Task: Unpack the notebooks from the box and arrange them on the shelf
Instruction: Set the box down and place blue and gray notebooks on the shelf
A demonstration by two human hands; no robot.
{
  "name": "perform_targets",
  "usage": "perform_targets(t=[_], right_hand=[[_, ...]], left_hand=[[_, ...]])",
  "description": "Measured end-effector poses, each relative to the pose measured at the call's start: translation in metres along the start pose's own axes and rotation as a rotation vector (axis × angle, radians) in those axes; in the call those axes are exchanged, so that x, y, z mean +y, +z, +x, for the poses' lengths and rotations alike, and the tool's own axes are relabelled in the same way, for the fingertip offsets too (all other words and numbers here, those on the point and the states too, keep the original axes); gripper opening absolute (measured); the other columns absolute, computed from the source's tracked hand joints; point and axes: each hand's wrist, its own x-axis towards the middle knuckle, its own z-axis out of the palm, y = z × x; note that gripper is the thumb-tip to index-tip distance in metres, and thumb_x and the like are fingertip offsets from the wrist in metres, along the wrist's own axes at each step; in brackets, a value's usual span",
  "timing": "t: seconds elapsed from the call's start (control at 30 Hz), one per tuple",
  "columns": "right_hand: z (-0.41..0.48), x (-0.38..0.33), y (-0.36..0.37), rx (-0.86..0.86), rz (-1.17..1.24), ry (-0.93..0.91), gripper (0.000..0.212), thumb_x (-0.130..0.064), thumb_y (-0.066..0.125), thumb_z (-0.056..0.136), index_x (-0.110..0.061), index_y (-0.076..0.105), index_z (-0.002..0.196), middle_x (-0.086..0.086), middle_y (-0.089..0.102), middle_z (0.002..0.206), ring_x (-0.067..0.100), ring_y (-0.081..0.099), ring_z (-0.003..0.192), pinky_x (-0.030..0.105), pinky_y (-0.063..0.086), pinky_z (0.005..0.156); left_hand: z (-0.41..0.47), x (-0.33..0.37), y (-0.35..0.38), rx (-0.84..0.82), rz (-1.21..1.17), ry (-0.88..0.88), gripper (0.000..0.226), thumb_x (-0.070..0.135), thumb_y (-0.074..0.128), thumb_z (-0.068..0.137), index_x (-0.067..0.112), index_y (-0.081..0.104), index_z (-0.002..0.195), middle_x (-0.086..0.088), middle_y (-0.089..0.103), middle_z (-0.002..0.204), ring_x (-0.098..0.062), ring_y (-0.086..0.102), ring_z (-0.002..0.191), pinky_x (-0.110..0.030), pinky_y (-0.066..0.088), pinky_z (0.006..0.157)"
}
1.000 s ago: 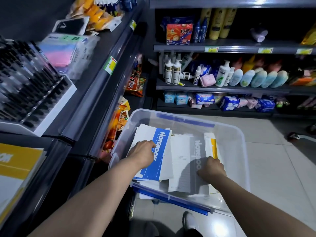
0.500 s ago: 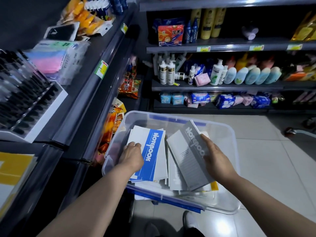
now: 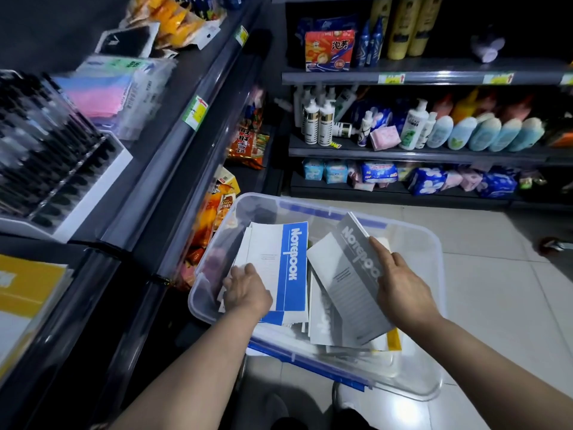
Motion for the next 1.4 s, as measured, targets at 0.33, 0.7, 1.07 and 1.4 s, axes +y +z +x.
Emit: perform_targets(t=[0.33, 0.7, 1.07, 1.4], right_hand=[[-0.009, 0.005, 0.001, -0.08, -0.037, 0.017, 0.081, -0.009, 0.043, 0.087, -0.033, 0.0, 0.151, 0.006, 0.043, 0.126, 0.031, 0.06, 0.09, 0.035, 0.045, 0.063], [-0.019, 0.009, -0.004, -0.098, -0.017, 0.001, 0.081, -0.011, 0.047, 0.09, -0.031, -0.001, 0.152, 0.005, 0.041, 0.133, 0.028, 0.058, 0.102, 0.031, 0.041, 0.066], [-0.02, 0.013, -0.026, 0.005, 0.019, -0.122, 0.08, -0.003, 0.043, 0.087, -0.038, 0.008, 0.15, -0.002, 0.044, 0.134, 0.028, 0.061, 0.09, 0.035, 0.047, 0.065], [-0.011, 0.01, -0.036, 0.018, 0.114, -0.202, 0.078, -0.004, 0.043, 0.087, -0.036, 0.012, 0.151, 0.003, 0.042, 0.143, 0.031, 0.061, 0.097, 0.039, 0.052, 0.075]], left_hand=[[0.005, -0.001, -0.002, -0.027, -0.104, -0.175, 0.089, 0.051, 0.082, 0.065, 0.008, 0.044, 0.133, -0.014, 0.046, 0.136, -0.032, 0.047, 0.125, -0.04, 0.047, 0.095], [0.01, -0.002, -0.009, 0.027, -0.535, -0.253, 0.04, 0.025, 0.074, 0.083, 0.005, 0.054, 0.111, -0.013, 0.067, 0.111, -0.034, 0.067, 0.092, -0.035, 0.056, 0.072], [-0.008, -0.008, -0.024, 0.141, -0.517, -0.094, 0.03, 0.021, 0.066, 0.086, 0.011, 0.056, 0.112, -0.006, 0.069, 0.099, -0.028, 0.068, 0.086, -0.033, 0.057, 0.061], [-0.048, 0.013, -0.043, 0.273, -0.234, -0.03, 0.027, 0.011, 0.047, 0.09, 0.008, 0.049, 0.117, -0.011, 0.066, 0.104, -0.03, 0.063, 0.095, -0.033, 0.042, 0.072]])
